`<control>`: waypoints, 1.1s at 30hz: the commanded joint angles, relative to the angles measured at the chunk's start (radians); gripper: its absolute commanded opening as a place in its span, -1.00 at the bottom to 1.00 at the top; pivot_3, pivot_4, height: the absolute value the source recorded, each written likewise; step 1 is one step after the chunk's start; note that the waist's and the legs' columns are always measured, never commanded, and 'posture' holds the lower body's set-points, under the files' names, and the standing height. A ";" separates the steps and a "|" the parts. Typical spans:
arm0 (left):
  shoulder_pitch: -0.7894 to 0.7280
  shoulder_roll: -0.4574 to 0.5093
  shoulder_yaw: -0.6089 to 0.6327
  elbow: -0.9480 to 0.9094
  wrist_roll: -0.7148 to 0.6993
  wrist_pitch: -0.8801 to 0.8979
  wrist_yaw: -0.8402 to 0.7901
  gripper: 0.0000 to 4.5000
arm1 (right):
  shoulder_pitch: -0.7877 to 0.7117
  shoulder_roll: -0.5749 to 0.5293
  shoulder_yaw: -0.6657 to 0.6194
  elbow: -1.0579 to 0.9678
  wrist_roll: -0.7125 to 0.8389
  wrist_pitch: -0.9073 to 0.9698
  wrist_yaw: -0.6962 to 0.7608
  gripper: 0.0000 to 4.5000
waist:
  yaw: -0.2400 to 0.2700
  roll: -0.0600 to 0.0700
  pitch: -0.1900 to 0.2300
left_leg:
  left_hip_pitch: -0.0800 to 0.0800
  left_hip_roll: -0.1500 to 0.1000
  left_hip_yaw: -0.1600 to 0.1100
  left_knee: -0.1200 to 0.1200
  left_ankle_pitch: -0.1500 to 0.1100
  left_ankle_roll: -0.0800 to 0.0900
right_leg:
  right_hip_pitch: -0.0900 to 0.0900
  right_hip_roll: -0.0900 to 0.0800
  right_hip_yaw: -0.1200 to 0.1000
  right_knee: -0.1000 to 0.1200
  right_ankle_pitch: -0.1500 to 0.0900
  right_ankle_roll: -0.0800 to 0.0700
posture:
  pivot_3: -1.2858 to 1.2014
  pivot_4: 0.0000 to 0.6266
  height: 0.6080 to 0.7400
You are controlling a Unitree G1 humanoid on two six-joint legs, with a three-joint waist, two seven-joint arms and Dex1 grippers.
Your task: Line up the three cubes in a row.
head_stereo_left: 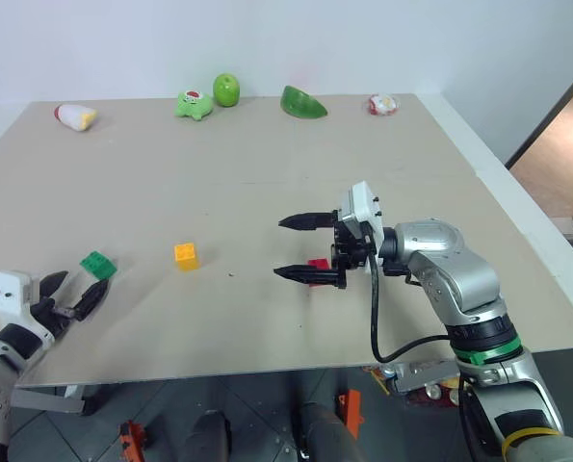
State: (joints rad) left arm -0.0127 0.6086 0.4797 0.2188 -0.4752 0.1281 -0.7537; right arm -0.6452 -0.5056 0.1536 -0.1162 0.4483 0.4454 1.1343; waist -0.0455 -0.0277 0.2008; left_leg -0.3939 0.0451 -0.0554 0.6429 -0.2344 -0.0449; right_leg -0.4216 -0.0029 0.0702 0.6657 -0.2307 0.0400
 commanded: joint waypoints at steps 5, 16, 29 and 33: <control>-0.098 0.015 -0.050 0.088 0.040 -0.046 -0.033 1.00 | -0.007 -0.010 -0.023 -0.040 0.013 -0.006 -0.009 0.97 | 0.000 0.000 0.000 | 0.000 0.000 0.000 -0.001 0.000 0.000 | 0.000 0.000 0.000 0.000 0.000 0.000 | 0.03 -0.52 0.90; -0.119 0.014 -0.061 0.114 0.041 -0.068 -0.060 -0.40 | -0.009 -0.015 -0.023 -0.032 0.006 -0.009 -0.017 1.00 | 0.000 0.000 0.000 | 0.000 0.000 0.000 -0.001 0.000 0.000 | -0.001 0.000 0.000 0.000 0.000 0.000 | 0.03 -0.52 0.90; -0.343 0.058 -0.131 -0.128 0.012 -0.012 -0.078 -0.39 | -0.049 -0.050 -0.035 0.037 0.001 -0.027 0.031 1.00 | 0.005 -0.001 0.001 | -0.001 0.000 -0.002 -0.001 0.004 -0.007 | -0.001 0.000 -0.003 0.000 0.002 0.000 | 0.03 -0.52 0.90; -0.481 0.058 -0.235 -0.246 -0.038 0.105 -0.132 -0.39 | -0.054 -0.102 -0.069 0.087 0.018 -0.030 0.074 1.00 | 0.003 -0.001 0.000 | -0.002 -0.001 -0.001 0.000 0.005 -0.008 | 0.000 -0.001 -0.001 0.000 0.003 0.002 | 0.03 -0.52 0.90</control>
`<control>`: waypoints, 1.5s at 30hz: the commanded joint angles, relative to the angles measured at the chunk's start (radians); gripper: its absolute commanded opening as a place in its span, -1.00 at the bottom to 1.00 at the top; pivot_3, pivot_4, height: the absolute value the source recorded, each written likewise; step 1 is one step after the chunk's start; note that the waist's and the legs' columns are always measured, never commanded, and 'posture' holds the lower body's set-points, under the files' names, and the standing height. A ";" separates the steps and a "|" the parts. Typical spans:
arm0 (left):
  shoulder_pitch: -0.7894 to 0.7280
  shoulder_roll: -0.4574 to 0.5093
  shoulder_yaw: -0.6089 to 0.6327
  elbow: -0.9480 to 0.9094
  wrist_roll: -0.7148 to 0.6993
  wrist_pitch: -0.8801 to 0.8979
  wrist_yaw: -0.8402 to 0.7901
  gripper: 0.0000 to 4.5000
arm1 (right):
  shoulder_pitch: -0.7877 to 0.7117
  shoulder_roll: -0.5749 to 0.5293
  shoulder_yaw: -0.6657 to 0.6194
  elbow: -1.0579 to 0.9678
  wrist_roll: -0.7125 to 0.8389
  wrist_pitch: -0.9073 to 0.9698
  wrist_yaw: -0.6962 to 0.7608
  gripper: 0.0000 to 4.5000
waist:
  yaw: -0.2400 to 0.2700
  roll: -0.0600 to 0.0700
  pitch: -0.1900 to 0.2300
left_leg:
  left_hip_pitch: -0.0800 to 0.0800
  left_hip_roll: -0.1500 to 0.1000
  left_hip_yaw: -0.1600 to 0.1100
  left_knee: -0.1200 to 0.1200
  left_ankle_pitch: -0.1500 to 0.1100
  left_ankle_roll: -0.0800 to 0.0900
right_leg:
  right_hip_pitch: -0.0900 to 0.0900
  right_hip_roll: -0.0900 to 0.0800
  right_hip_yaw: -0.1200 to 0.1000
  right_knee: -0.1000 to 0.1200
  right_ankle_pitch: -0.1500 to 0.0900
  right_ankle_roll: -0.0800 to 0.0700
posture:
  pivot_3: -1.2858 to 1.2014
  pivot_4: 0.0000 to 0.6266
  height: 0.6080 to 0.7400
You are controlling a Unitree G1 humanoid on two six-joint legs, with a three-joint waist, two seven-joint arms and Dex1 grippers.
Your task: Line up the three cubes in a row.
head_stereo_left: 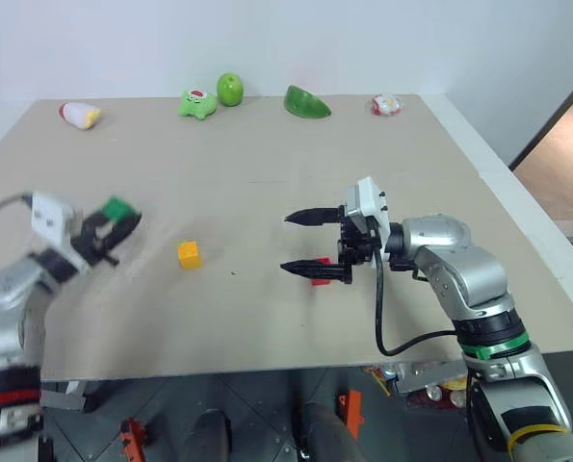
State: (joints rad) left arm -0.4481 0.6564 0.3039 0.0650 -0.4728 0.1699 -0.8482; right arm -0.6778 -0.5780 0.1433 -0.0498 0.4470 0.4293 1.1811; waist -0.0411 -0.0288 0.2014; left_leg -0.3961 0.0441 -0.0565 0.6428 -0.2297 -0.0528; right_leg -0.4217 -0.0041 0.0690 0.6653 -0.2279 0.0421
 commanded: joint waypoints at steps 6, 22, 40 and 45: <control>-0.128 -0.049 -0.268 -0.145 -0.035 0.153 -0.134 -0.39 | -0.009 -0.081 -0.115 0.093 0.004 -0.028 0.018 1.00 | -0.009 0.001 0.000 | 0.001 0.001 0.001 -0.002 0.000 0.001 | -0.001 0.002 0.002 0.000 -0.001 0.000 | 0.03 -0.52 0.90; -0.247 -0.191 -0.539 0.199 0.235 -0.048 -0.281 -0.39 | 0.165 -0.134 -0.202 -0.102 0.050 0.057 -0.087 1.00 | -0.007 0.001 0.001 | 0.001 0.000 0.000 -0.002 0.002 0.005 | -0.001 0.003 0.003 0.001 0.001 -0.001 | 0.03 -0.52 0.90; -0.206 -0.210 -0.526 0.097 0.205 0.105 -0.317 -0.39 | 0.203 -0.131 -0.193 -0.132 0.062 0.061 -0.114 1.00 | -0.008 0.001 0.001 | 0.000 0.000 0.000 -0.001 0.003 0.005 | -0.001 0.003 0.003 0.001 0.001 0.000 | 0.03 -0.52 0.90; -0.158 -0.191 -0.523 0.116 0.223 0.069 -0.316 -0.39 | 0.265 -0.185 -0.204 -0.156 0.077 0.068 -0.065 1.00 | -0.006 0.001 0.001 | 0.000 0.000 0.000 -0.001 0.003 0.005 | -0.001 0.003 0.003 0.001 0.001 0.000 | 0.03 -0.52 0.90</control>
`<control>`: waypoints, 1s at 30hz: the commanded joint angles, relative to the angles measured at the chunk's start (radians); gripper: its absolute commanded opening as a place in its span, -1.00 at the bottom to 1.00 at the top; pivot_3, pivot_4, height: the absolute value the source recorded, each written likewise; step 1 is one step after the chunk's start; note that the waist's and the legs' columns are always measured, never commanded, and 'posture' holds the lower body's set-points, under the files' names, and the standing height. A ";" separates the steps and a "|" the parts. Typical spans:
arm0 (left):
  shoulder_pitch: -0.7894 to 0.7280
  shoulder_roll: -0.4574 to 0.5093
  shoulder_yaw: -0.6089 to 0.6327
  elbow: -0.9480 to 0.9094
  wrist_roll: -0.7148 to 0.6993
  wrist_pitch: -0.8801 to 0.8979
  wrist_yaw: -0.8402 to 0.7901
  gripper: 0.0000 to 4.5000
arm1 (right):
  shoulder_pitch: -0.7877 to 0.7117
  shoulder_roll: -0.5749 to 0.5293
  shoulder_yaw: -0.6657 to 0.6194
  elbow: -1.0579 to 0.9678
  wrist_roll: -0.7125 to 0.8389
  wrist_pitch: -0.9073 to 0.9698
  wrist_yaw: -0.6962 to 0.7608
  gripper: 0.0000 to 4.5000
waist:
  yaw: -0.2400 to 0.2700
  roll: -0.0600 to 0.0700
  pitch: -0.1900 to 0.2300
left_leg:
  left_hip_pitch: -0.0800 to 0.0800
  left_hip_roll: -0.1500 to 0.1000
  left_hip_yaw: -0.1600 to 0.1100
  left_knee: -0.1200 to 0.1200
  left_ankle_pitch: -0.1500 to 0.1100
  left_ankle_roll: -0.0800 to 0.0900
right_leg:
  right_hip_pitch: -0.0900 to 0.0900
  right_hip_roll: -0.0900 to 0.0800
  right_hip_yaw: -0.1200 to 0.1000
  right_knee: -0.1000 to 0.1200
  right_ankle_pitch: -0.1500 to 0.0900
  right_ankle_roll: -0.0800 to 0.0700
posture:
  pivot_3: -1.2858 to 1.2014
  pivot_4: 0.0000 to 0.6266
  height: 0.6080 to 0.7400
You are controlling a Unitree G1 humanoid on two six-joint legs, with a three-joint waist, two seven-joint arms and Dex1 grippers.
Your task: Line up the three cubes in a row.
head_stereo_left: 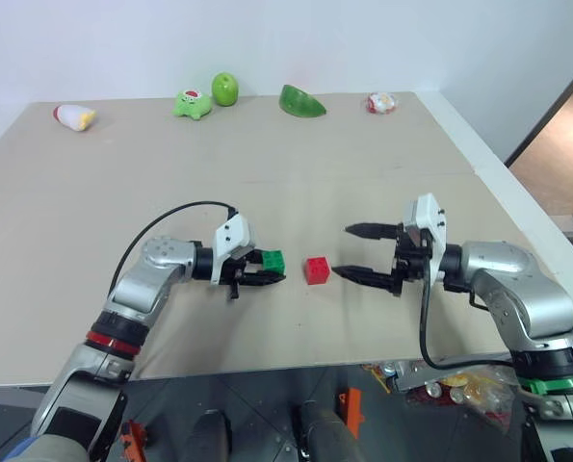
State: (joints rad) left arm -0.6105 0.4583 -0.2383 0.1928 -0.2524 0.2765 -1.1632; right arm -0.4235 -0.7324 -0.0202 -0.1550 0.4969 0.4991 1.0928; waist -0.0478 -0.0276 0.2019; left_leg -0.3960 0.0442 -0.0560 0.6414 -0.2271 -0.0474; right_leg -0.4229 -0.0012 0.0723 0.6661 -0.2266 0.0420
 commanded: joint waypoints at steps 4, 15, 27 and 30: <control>0.012 0.003 0.021 -0.002 0.009 -0.049 0.000 -0.39 | 0.014 -0.046 -0.046 -0.046 0.032 -0.004 0.026 1.00 | 0.000 0.000 0.000 | 0.000 0.000 0.000 0.001 0.000 0.000 | 0.000 0.000 0.000 0.000 0.001 -0.001 | 0.03 -0.52 0.90; 0.016 0.018 0.029 0.048 0.019 -0.087 -0.014 -0.39 | 0.017 -0.060 -0.054 -0.043 0.029 -0.001 0.023 1.00 | 0.000 0.000 0.000 | 0.000 0.000 0.000 0.001 0.001 0.001 | 0.000 0.000 0.000 0.000 0.001 -0.001 | 0.03 -0.52 0.90; 0.007 -0.001 0.016 0.089 0.022 -0.130 -0.018 -0.39 | 0.012 -0.052 -0.052 -0.042 0.027 -0.002 0.008 1.00 | 0.000 0.000 0.000 | 0.000 0.000 0.000 0.001 0.001 0.001 | 0.000 0.000 0.000 0.000 0.001 -0.001 | 0.03 -0.52 0.90; 0.010 -0.018 0.012 0.104 0.032 -0.155 -0.014 -0.39 | 0.012 -0.051 -0.052 -0.042 0.026 -0.003 0.005 1.00 | 0.000 0.000 0.000 | 0.000 0.000 0.000 0.001 0.001 0.001 | 0.000 0.000 0.000 0.000 0.001 -0.001 | 0.03 -0.52 0.90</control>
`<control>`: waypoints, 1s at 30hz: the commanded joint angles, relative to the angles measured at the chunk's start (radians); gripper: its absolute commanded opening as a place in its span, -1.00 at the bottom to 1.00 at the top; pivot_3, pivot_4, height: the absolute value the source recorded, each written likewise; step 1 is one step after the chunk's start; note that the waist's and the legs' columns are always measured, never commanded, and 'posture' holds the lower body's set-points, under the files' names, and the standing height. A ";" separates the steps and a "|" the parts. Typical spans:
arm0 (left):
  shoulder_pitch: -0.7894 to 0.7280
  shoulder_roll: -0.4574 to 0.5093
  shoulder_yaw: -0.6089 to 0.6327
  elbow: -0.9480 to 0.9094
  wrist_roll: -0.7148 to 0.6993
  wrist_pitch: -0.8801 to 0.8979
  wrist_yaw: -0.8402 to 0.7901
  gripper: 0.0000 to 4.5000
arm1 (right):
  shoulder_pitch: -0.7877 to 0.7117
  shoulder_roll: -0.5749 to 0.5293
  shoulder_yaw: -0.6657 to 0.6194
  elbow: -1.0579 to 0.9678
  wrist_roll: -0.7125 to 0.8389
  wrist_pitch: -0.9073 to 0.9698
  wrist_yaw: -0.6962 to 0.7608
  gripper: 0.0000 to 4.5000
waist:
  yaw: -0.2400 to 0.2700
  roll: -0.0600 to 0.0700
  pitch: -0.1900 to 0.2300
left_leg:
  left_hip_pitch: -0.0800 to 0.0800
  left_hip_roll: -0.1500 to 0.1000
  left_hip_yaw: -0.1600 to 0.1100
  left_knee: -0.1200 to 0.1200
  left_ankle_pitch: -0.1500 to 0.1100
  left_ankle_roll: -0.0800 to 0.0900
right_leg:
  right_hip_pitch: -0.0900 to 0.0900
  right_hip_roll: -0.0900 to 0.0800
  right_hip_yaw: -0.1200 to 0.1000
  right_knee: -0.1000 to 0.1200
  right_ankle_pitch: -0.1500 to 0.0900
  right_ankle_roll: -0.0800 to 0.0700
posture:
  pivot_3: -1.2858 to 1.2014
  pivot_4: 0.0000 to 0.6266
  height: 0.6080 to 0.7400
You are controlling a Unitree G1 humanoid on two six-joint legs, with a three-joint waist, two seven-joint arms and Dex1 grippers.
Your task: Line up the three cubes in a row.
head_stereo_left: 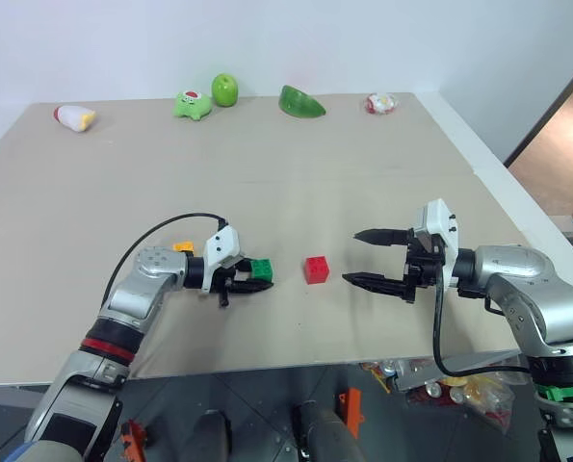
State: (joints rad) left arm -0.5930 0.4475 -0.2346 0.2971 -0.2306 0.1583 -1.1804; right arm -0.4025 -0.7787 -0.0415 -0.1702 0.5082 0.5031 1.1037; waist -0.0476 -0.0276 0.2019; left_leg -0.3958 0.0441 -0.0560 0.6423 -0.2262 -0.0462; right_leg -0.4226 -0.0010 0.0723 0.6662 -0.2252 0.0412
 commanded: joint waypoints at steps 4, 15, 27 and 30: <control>-0.008 -0.024 0.013 0.005 0.009 -0.047 0.002 -0.39 | -0.008 -0.003 -0.029 -0.027 0.015 -0.007 -0.008 1.00 | 0.000 0.000 0.000 | 0.000 0.000 0.000 0.000 0.000 0.000 | 0.000 0.000 0.000 0.000 0.000 0.000 | 0.03 -0.52 0.90; -0.025 -0.029 0.031 0.066 0.031 -0.088 0.007 0.20 | -0.007 -0.003 -0.030 -0.024 0.017 -0.009 -0.012 1.00 | 0.000 0.000 0.000 | 0.000 0.000 0.000 0.000 0.000 0.000 | 0.000 0.000 0.000 0.000 0.000 0.000 | 0.03 -0.52 0.90; 0.015 0.070 0.104 -0.083 -0.035 -0.034 -0.020 0.99 | -0.034 -0.012 -0.023 -0.003 0.014 -0.013 0.012 1.00 | -0.001 0.000 0.000 | 0.000 0.000 0.000 0.000 0.000 0.000 | 0.000 0.000 0.000 0.000 0.000 0.000 | 0.03 -0.52 0.90; 0.050 0.124 0.141 -0.232 -0.104 0.069 -0.027 0.99 | -0.041 -0.021 -0.026 0.005 0.011 -0.015 0.025 1.00 | -0.001 0.000 0.000 | 0.000 0.001 0.000 0.000 0.000 0.000 | 0.000 0.000 0.000 0.000 0.000 0.000 | 0.03 -0.52 0.90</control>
State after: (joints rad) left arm -0.5493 0.5513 -0.1333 0.1622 -0.2830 0.1777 -1.1996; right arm -0.4204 -0.7819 -0.0405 -0.1555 0.5079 0.5011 1.1153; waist -0.0483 -0.0276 0.2019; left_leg -0.3957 0.0447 -0.0560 0.6421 -0.2262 -0.0461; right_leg -0.4226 -0.0010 0.0722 0.6665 -0.2252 0.0413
